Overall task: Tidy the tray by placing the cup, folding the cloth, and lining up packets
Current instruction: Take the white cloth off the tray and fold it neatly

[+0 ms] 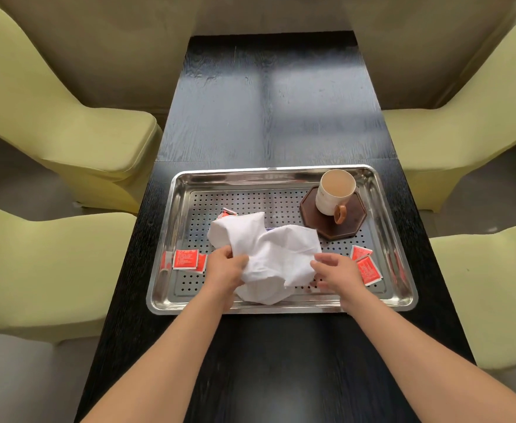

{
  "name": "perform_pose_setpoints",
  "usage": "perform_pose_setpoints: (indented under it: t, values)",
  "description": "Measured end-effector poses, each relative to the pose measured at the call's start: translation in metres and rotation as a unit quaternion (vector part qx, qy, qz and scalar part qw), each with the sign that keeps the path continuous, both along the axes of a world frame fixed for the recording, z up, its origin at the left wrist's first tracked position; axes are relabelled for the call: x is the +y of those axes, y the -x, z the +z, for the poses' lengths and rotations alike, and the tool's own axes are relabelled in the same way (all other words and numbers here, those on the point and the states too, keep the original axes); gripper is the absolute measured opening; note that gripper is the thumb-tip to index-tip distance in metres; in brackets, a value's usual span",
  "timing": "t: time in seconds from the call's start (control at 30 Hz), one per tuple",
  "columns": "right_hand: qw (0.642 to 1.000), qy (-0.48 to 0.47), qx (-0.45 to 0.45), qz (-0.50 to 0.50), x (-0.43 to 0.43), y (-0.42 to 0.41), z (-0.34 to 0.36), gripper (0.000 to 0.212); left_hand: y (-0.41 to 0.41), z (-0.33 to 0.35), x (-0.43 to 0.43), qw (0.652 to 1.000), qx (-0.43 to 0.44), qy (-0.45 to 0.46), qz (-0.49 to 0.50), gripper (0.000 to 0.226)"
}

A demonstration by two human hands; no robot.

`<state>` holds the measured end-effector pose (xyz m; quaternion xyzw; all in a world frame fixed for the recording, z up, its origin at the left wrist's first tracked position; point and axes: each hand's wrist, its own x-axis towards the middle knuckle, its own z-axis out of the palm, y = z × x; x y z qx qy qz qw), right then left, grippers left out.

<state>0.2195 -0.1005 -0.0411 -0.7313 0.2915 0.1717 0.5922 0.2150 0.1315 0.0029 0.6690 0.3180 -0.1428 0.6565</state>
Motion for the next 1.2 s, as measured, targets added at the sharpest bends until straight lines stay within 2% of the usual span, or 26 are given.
perform_pose_setpoints:
  t: [0.17, 0.43, 0.6, 0.77, 0.87, 0.93, 1.0, 1.07, 1.13, 1.2]
  values:
    - [0.993, -0.055, -0.089, -0.062, 0.004, 0.017, 0.041, 0.014, 0.032, 0.032, 0.034, 0.995, -0.077, 0.044, 0.04, 0.02]
    - [0.976, -0.091, -0.197, 0.015, 0.009, 0.081, 0.124, 0.013, 0.105, 0.102, 0.069, 0.975, -0.213, 0.062, 0.024, 0.021]
    - [0.971, -0.119, -0.202, 0.054, 0.009, 0.135, 0.14, 0.013, 0.16, 0.135, 0.08, 0.961, -0.274, 0.031, -0.009, 0.031]
    - [0.984, -0.042, -0.159, 0.067, -0.001, 0.192, 0.103, 0.019, 0.2, 0.098, 0.06, 0.978, -0.188, -0.055, -0.078, 0.025]
    - [0.99, 0.076, -0.107, 0.057, -0.021, 0.221, 0.065, 0.02, 0.217, 0.049, 0.039, 0.983, -0.077, -0.1, -0.131, 0.025]
    - [0.99, 0.118, -0.066, 0.045, -0.033, 0.236, 0.046, 0.019, 0.228, 0.016, 0.027, 0.981, -0.004, -0.118, -0.151, 0.036]
    - [0.989, 0.134, -0.051, 0.032, -0.041, 0.245, 0.038, 0.02, 0.24, -0.009, 0.019, 0.979, 0.038, -0.119, -0.161, 0.049]
    - [0.989, 0.135, -0.058, 0.013, -0.043, 0.249, 0.036, 0.023, 0.253, -0.025, 0.018, 0.983, 0.052, -0.122, -0.124, 0.049]
    - [0.992, 0.104, -0.068, -0.02, -0.043, 0.25, 0.037, 0.025, 0.267, -0.039, 0.025, 0.975, 0.068, -0.187, -0.093, 0.046]
    - [0.993, 0.072, -0.076, -0.051, -0.041, 0.25, 0.041, 0.027, 0.28, -0.05, 0.033, 0.952, 0.105, -0.274, -0.088, 0.05]
